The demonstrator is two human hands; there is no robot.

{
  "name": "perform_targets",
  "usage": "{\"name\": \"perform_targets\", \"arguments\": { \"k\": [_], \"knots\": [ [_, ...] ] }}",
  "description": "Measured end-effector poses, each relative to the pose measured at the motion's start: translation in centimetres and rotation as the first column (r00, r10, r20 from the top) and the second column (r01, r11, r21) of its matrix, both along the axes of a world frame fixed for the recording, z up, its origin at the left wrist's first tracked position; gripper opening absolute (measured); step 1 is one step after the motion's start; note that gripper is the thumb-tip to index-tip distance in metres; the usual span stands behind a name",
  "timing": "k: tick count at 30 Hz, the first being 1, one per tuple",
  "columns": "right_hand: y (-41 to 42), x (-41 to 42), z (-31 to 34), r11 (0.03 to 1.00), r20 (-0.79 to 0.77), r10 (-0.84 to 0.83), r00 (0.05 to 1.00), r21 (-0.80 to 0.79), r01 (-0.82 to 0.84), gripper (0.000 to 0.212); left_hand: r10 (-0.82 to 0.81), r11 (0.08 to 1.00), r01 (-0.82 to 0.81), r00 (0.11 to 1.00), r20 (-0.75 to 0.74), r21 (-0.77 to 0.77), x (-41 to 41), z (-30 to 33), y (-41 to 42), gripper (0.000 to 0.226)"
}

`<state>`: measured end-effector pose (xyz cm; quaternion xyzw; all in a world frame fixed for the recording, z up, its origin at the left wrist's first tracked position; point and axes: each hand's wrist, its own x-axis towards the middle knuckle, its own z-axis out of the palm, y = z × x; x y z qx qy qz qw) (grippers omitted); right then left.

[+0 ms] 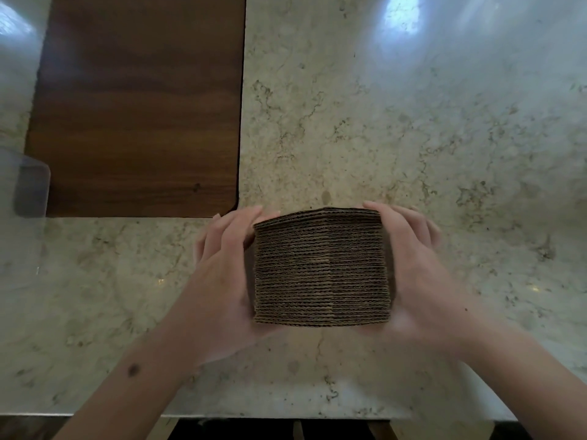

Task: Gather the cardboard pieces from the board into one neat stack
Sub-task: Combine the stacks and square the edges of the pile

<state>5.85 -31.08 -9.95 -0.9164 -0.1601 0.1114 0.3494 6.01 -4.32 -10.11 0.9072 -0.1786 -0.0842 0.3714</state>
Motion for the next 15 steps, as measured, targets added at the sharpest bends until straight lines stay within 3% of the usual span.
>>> {"name": "perform_targets", "arguments": {
  "k": [10,15],
  "knots": [
    [-0.5,0.3,0.6,0.999,-0.031,0.052,0.998,0.018,-0.051,0.143,-0.031,0.999,0.033,0.999,-0.044,0.027,-0.5,0.2,-0.4,0.111],
    [-0.4,0.2,0.9,0.999,-0.078,-0.002,0.997,0.038,0.005,0.133,-0.070,0.997,0.071,0.995,-0.073,0.019,-0.4,0.5,-0.3,0.116]
  ]
}}
